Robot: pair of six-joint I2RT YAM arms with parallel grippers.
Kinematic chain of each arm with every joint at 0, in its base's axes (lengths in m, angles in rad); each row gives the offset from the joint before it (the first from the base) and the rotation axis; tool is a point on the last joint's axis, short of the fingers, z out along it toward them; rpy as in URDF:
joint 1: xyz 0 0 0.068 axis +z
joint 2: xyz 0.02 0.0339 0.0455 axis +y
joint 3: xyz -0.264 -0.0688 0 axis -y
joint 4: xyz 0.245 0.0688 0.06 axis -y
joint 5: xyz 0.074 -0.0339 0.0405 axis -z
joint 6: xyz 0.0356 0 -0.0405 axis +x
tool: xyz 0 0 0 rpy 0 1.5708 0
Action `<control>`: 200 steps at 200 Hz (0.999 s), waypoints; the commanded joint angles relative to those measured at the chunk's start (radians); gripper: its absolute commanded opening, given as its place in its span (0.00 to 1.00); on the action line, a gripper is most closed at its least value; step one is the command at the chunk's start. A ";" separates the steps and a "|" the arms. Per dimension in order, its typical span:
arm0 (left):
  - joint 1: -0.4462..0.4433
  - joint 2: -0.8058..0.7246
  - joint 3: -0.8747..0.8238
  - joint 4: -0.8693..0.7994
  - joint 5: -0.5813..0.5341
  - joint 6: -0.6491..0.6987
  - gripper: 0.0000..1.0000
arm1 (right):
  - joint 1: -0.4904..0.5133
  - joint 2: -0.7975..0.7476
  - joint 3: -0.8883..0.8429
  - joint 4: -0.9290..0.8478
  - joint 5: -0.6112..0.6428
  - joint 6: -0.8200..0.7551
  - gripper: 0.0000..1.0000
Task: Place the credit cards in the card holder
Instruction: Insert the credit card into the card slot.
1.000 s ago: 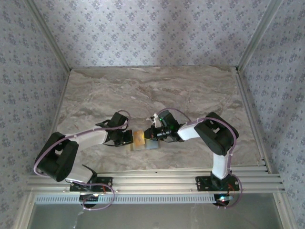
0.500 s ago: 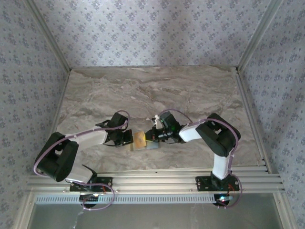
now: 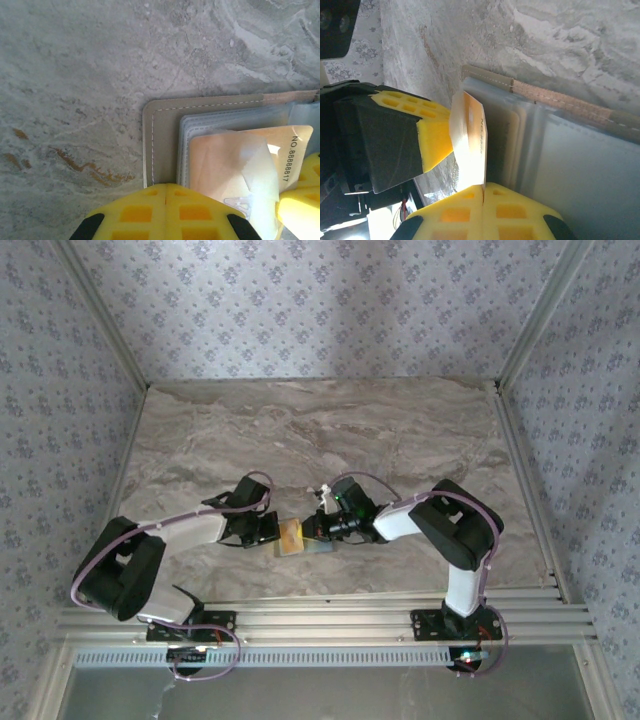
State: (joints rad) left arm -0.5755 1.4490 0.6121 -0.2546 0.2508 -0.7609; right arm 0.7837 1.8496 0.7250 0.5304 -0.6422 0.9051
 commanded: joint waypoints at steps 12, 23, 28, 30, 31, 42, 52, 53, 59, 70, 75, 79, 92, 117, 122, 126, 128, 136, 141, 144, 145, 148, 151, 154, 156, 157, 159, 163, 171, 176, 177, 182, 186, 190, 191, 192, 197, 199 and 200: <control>-0.035 0.078 -0.049 0.037 -0.045 -0.028 0.04 | 0.025 0.033 0.016 0.037 0.024 0.039 0.01; -0.037 0.076 -0.050 0.037 -0.045 -0.032 0.04 | 0.028 0.039 0.017 0.044 0.023 0.043 0.02; -0.037 0.075 -0.052 0.037 -0.045 -0.034 0.04 | 0.029 0.040 0.018 0.043 0.023 0.042 0.03; -0.037 0.074 -0.052 0.037 -0.044 -0.034 0.04 | 0.029 0.040 0.017 0.043 0.023 0.043 0.03; -0.037 0.074 -0.052 0.037 -0.046 -0.034 0.04 | 0.029 0.040 0.017 0.043 0.023 0.043 0.03; -0.037 0.070 -0.054 0.033 -0.051 -0.037 0.04 | 0.028 0.034 0.016 0.030 0.023 0.034 0.06; -0.037 0.064 -0.057 0.030 -0.055 -0.040 0.04 | 0.027 0.022 0.020 -0.002 0.027 0.018 0.09; -0.037 0.064 -0.057 0.030 -0.056 -0.039 0.04 | 0.026 0.020 0.020 -0.005 0.028 0.016 0.09; -0.037 0.061 -0.059 0.030 -0.056 -0.041 0.04 | 0.026 0.010 0.023 -0.037 0.036 0.006 0.12; -0.037 0.054 -0.063 0.029 -0.058 -0.040 0.05 | 0.023 -0.010 0.024 -0.089 0.050 -0.010 0.21; -0.037 0.052 -0.063 0.029 -0.058 -0.041 0.05 | 0.022 -0.017 0.026 -0.106 0.054 -0.015 0.27; -0.037 0.051 -0.064 0.029 -0.056 -0.040 0.05 | 0.023 -0.019 0.028 -0.118 0.054 -0.018 0.30; -0.037 0.047 -0.063 0.026 -0.054 -0.037 0.05 | 0.023 -0.026 0.038 -0.151 0.044 -0.030 0.36; -0.037 0.039 -0.065 0.025 -0.057 -0.041 0.06 | 0.017 -0.040 0.065 -0.230 0.041 -0.054 0.43; -0.037 0.036 -0.066 0.025 -0.057 -0.040 0.06 | 0.016 -0.044 0.074 -0.251 0.040 -0.062 0.43; -0.037 0.035 -0.066 0.025 -0.057 -0.040 0.06 | 0.015 -0.048 0.079 -0.268 0.039 -0.069 0.44; -0.037 0.033 -0.066 0.025 -0.057 -0.040 0.06 | 0.015 -0.049 0.081 -0.276 0.040 -0.070 0.44; -0.037 0.031 -0.066 0.025 -0.058 -0.039 0.06 | 0.013 -0.061 0.094 -0.312 0.043 -0.090 0.46; -0.037 0.029 -0.069 0.025 -0.058 -0.040 0.07 | 0.012 -0.067 0.103 -0.348 0.048 -0.102 0.48; -0.037 0.027 -0.069 0.024 -0.058 -0.041 0.07 | 0.012 -0.072 0.109 -0.368 0.051 -0.112 0.48; -0.038 0.028 -0.069 0.024 -0.059 -0.041 0.07 | 0.012 -0.074 0.111 -0.375 0.052 -0.115 0.49; -0.038 0.027 -0.070 0.024 -0.059 -0.041 0.07 | 0.011 -0.078 0.118 -0.395 0.056 -0.124 0.50; -0.037 0.025 -0.070 0.023 -0.060 -0.040 0.07 | 0.011 -0.082 0.124 -0.414 0.059 -0.135 0.51; -0.038 0.023 -0.070 0.023 -0.061 -0.040 0.07 | 0.011 -0.086 0.132 -0.434 0.062 -0.144 0.53; -0.038 0.023 -0.070 0.023 -0.061 -0.041 0.07 | 0.009 -0.088 0.136 -0.447 0.063 -0.149 0.53; -0.038 0.023 -0.070 0.023 -0.061 -0.041 0.07 | 0.009 -0.089 0.138 -0.453 0.063 -0.153 0.54; -0.037 0.023 -0.071 0.023 -0.062 -0.041 0.07 | 0.009 -0.089 0.143 -0.464 0.063 -0.159 0.54; -0.037 0.020 -0.070 0.023 -0.063 -0.040 0.07 | 0.007 -0.092 0.153 -0.483 0.063 -0.168 0.56; -0.037 0.019 -0.070 0.024 -0.062 -0.041 0.07 | 0.007 -0.094 0.167 -0.510 0.054 -0.185 0.57; -0.037 0.017 -0.069 0.024 -0.063 -0.041 0.07 | 0.008 -0.092 0.178 -0.523 0.048 -0.192 0.58; -0.037 0.016 -0.070 0.024 -0.064 -0.041 0.07 | 0.008 -0.093 0.179 -0.525 0.048 -0.193 0.58; -0.037 0.016 -0.071 0.025 -0.064 -0.041 0.07 | 0.009 -0.089 0.188 -0.540 0.045 -0.200 0.59; -0.037 0.016 -0.071 0.025 -0.065 -0.041 0.07 | 0.009 -0.088 0.198 -0.558 0.043 -0.208 0.59; -0.037 0.016 -0.070 0.023 -0.064 -0.040 0.07 | 0.010 -0.087 0.206 -0.579 0.043 -0.219 0.58; -0.037 0.015 -0.070 0.023 -0.064 -0.040 0.07 | 0.010 -0.087 0.207 -0.585 0.044 -0.222 0.58; -0.038 0.014 -0.070 0.023 -0.064 -0.041 0.07 | 0.010 -0.088 0.210 -0.590 0.046 -0.226 0.58; -0.037 0.012 -0.071 0.022 -0.064 -0.040 0.07 | 0.009 -0.094 0.215 -0.619 0.058 -0.242 0.57; -0.037 0.012 -0.071 0.021 -0.063 -0.040 0.07 | 0.009 -0.098 0.216 -0.631 0.065 -0.250 0.57; -0.037 0.012 -0.071 0.021 -0.063 -0.040 0.07 | 0.009 -0.101 0.217 -0.637 0.069 -0.254 0.57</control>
State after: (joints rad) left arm -0.5915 1.4143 0.5900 -0.2276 0.2199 -0.7952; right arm 0.7963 1.7782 0.8955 0.0875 -0.6041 0.7494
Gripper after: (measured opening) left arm 0.072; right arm 0.581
